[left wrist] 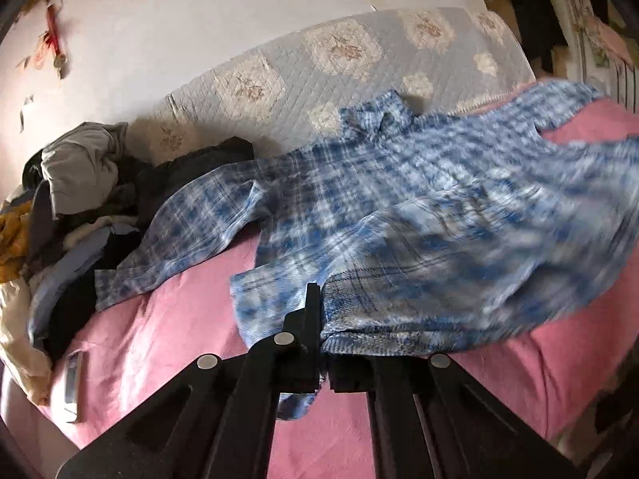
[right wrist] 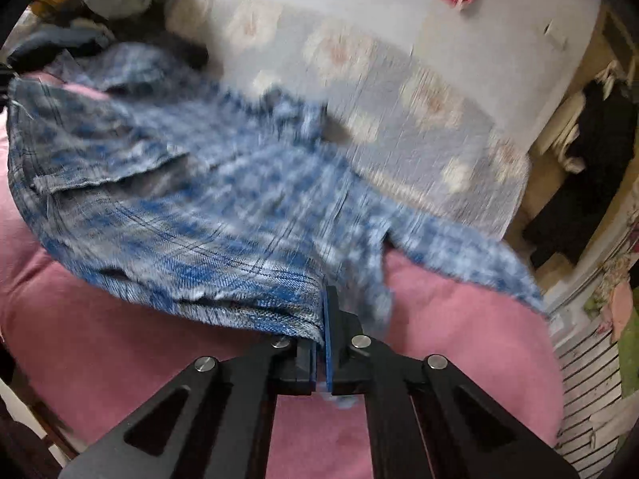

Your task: Fold large clothes

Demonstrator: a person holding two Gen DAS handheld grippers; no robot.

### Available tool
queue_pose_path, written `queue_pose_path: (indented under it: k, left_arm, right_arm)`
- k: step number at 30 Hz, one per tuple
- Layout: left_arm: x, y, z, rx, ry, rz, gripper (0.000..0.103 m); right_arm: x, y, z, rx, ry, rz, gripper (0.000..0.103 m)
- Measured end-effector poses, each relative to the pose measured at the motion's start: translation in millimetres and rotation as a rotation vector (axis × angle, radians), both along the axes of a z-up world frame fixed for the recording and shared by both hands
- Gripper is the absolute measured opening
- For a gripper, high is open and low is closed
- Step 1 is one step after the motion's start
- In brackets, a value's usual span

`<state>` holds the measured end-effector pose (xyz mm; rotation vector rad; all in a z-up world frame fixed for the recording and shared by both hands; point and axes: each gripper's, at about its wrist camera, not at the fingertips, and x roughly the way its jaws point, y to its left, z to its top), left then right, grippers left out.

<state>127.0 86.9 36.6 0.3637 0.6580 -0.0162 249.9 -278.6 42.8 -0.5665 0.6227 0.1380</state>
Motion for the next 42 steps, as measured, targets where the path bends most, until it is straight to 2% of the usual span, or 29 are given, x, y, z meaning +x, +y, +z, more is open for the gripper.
queue_pose_path:
  k: [2,5,9,13,15,18,19,21,24,25,26,27,28,29,30,31,32,33,35,38,40,42]
  left_arm:
    - [-3.7,2.8,0.4,0.008,0.056,-0.012,0.002]
    - [-4.2,8.2,9.0,-0.077,0.145,-0.066,0.002]
    - [15.1,14.8,19.3,-0.172,0.224,-0.095,0.003]
    - [55.9,10.8,34.9,-0.146,0.198,-0.084,0.003]
    - [89.9,8.3,35.8,-0.122,0.192,-0.054,0.004]
    - [143.9,7.2,13.9,-0.089,0.274,-0.028,0.006]
    - [160.3,8.9,0.3,-0.102,0.339,-0.036,0.006]
    - [178.8,19.1,-23.9,-0.198,0.436,-0.07,0.008]
    - [188.0,32.7,-52.6,-0.211,0.453,-0.031,0.009]
    - [190.0,36.8,-61.2,-0.211,0.452,-0.017,0.016]
    - [191.4,38.9,-66.3,-0.209,0.447,-0.001,0.027]
    - [192.5,40.7,-68.0,-0.203,0.433,0.007,0.032]
    - [191.1,41.1,-65.3,-0.197,0.403,0.0,0.041]
    - [187.1,41.3,-60.0,-0.193,0.366,-0.012,0.052]
    - [183.5,42.1,-53.9,-0.193,0.33,-0.019,0.06]
    - [177.7,43.3,-46.6,-0.198,0.292,-0.02,0.078]
    - [172.3,44.3,-39.9,-0.21,0.264,-0.023,0.092]
    - [166.0,45.8,-32.8,-0.232,0.236,-0.032,0.096]
    - [156.5,47.4,-20.6,-0.28,0.213,-0.064,0.097]
    - [141.0,47.2,-11.7,-0.311,0.196,-0.076,0.099]
    - [132.6,42.9,-14.2,-0.296,0.198,-0.077,0.099]
    - [129.0,40.0,-21.2,-0.239,0.211,-0.048,0.099]
  right_arm:
    - [-6.8,-3.9,8.4,0.012,0.031,-0.009,0.003]
    - [-11.1,-13.6,16.4,0.086,0.135,-0.009,0.003]
    - [-3.9,-19.8,22.2,0.119,0.179,-0.012,0.003]
    - [32.3,-20.7,36.4,0.113,0.137,-0.039,0.003]
    - [60.2,-17.5,39.2,0.098,0.139,-0.043,0.003]
    - [117.7,-12.1,26.8,0.08,0.17,-0.077,0.003]
    - [141.4,-12.0,15.1,0.085,0.214,-0.085,0.003]
    - [173.6,-15.2,-8.6,0.109,0.286,-0.117,0.003]
    - [199.6,-29.0,-40.4,0.186,0.372,-0.156,0.003]
    - [203.5,-38.3,-48.8,0.226,0.41,-0.177,0.005]
    - [204.0,-44.8,-53.7,0.256,0.432,-0.183,0.013]
    - [205.9,-54.8,-58.7,0.301,0.451,-0.191,0.02]
    - [206.2,-60.7,-61.6,0.317,0.449,-0.204,0.038]
    - [207.0,-66.6,-62.8,0.316,0.435,-0.23,0.065]
    - [206.9,-69.5,-60.2,0.314,0.412,-0.239,0.075]
    - [205.0,-70.3,-55.2,0.318,0.384,-0.237,0.08]
    - [201.8,-73.0,-47.0,0.341,0.36,-0.22,0.08]
    - [199.2,-75.3,-40.5,0.371,0.354,-0.202,0.08]
    - [190.2,-82.0,-28.3,0.449,0.354,-0.183,0.082]
    - [171.1,-90.7,-19.2,0.486,0.352,-0.218,0.084]
    - [156.4,-97.9,-18.1,0.495,0.337,-0.252,0.084]
    - [141.5,-107.4,-20.0,0.482,0.302,-0.307,0.084]
